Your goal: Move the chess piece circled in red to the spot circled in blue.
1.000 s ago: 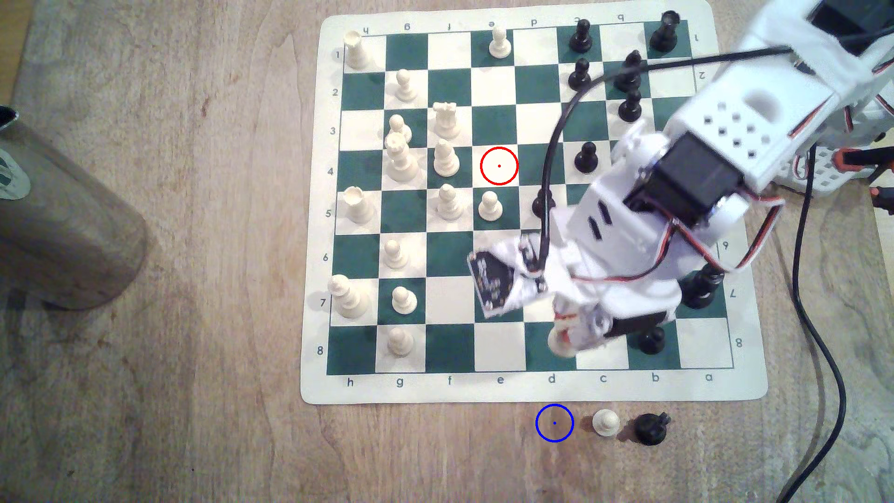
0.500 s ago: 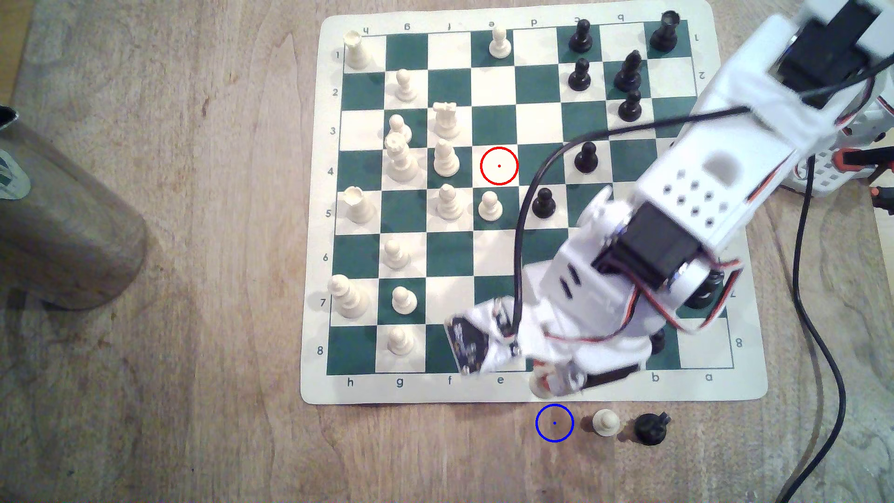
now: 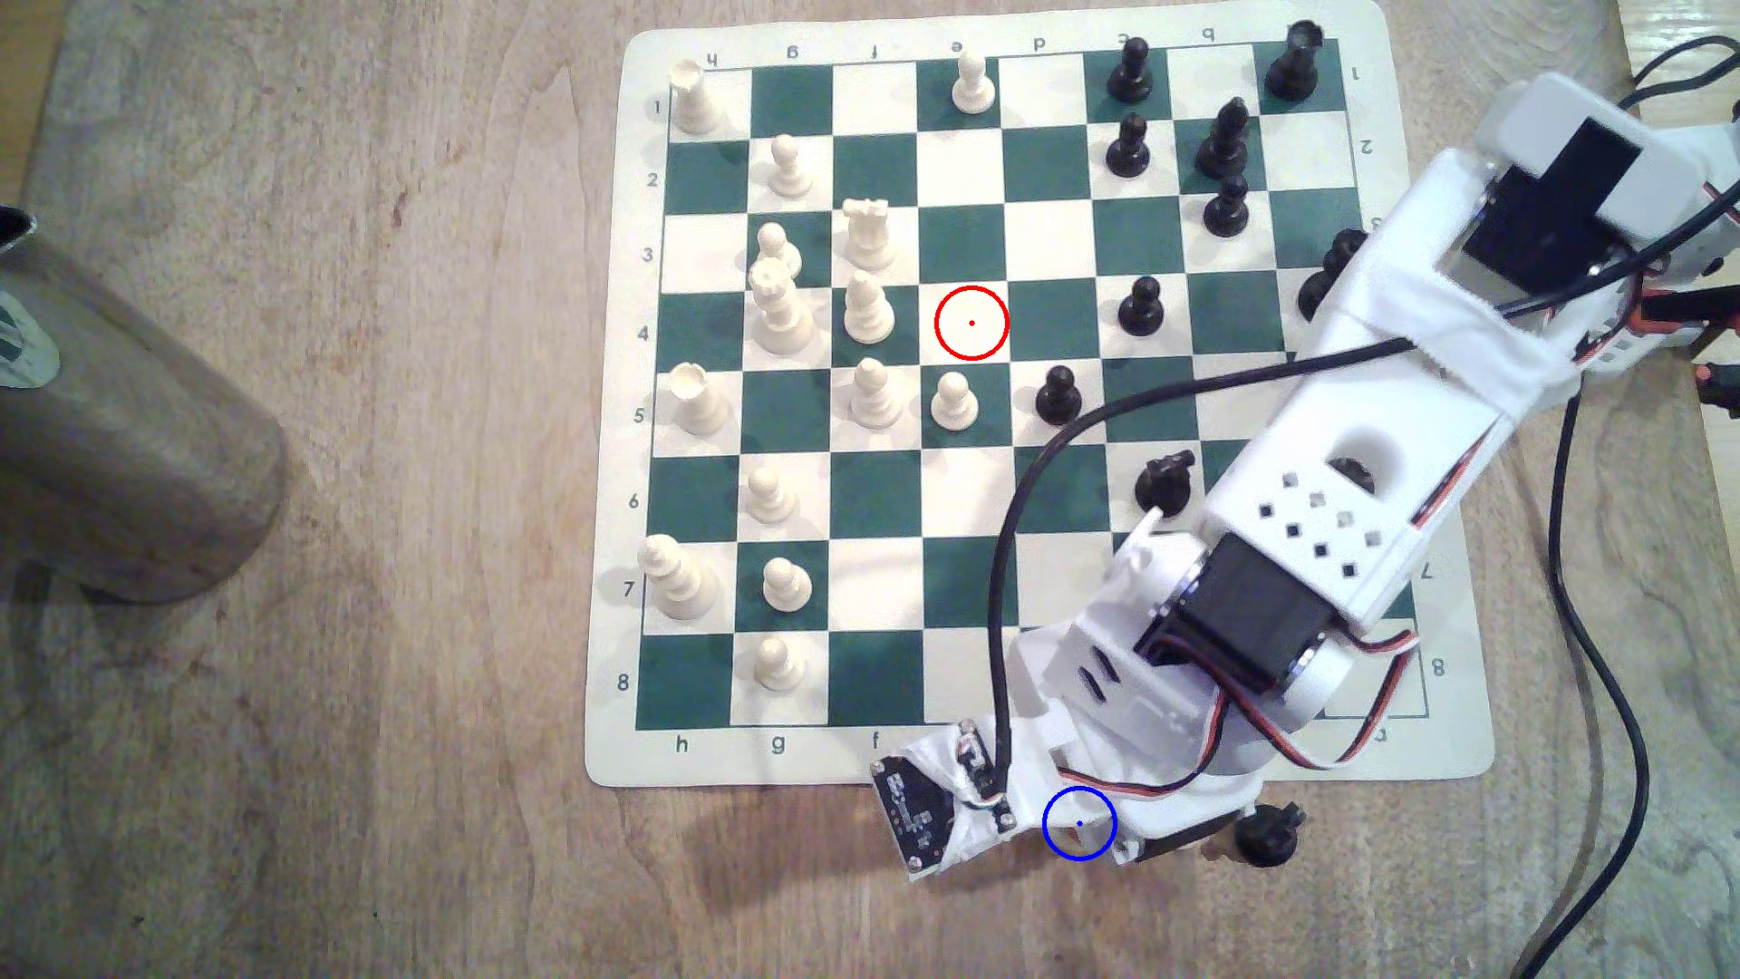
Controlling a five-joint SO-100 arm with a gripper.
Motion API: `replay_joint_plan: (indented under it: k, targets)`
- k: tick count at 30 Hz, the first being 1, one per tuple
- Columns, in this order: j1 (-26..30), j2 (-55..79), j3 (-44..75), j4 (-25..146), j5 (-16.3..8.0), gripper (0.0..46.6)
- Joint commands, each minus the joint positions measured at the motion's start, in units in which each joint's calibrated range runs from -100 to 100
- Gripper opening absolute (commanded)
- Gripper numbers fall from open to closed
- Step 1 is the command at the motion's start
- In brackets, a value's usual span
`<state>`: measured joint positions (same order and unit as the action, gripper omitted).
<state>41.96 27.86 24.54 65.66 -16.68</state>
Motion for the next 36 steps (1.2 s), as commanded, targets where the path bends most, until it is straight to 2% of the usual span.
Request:
replay_joint_plan:
  k: [1,11,14,16,21,23,24,28,36]
  targets:
    - [0.00,-1.46,5.74,0.19,-0.15,0.2]
    - [0.08,1.09,7.56,-0.14,-0.24,0.2]
    - [0.08,1.17,7.56,-0.14,-0.34,1.0]
    - [0.00,1.34,7.56,-0.14,-0.44,3.3]
    - [-0.15,1.68,7.65,-0.06,-0.44,3.6]
    - [-0.15,1.77,7.56,0.03,-0.34,5.3]
    - [-0.23,1.77,7.19,0.44,-0.15,9.2]
    - [-0.15,1.51,6.92,0.76,-0.39,16.3]
    - [0.00,-0.10,6.65,5.10,-0.10,23.5]
